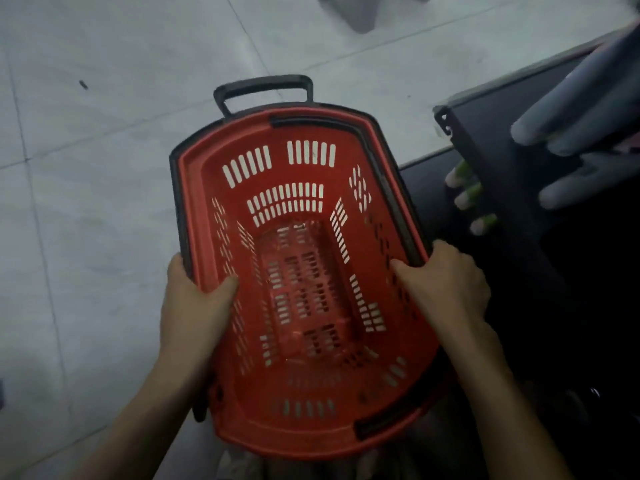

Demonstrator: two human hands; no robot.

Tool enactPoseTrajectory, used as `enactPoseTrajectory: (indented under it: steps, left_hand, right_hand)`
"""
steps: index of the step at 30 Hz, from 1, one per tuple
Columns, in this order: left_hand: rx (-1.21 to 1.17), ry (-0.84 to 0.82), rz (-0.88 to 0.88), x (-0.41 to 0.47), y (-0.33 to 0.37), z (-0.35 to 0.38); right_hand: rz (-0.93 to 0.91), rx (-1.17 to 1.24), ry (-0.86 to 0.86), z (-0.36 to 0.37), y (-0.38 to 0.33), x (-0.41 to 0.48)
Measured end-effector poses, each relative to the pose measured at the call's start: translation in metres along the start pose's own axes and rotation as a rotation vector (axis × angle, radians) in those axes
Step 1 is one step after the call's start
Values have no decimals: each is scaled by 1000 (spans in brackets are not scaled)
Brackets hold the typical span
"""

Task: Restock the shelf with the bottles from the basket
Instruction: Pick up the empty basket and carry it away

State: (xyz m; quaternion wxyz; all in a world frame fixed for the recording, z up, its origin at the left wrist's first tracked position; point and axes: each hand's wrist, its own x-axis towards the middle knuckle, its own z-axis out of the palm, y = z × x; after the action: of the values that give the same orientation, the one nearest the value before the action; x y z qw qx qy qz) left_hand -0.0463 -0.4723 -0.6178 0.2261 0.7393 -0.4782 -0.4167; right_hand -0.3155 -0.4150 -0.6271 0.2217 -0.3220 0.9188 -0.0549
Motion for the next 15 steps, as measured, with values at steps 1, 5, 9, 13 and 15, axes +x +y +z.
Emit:
enactPoseTrajectory:
  steps: [1, 5, 9, 13, 15]
  left_hand:
    - [-49, 14, 19, -1, 1, -6]
    - [-140, 51, 77, -11, -2, -27]
    - [-157, 93, 33, -42, -10, -52]
    - [-136, 85, -47, -89, -7, -110]
    - [-123, 73, -85, -123, 12, -148]
  right_hand:
    - [6, 17, 1, -2, 3, -1]
    - [27, 122, 49, -4, 15, -20]
    - [93, 209, 23, -2, 13, -62]
    - [135, 275, -80, -34, 9, -149]
    - [158, 246, -108, -72, 7, -194]
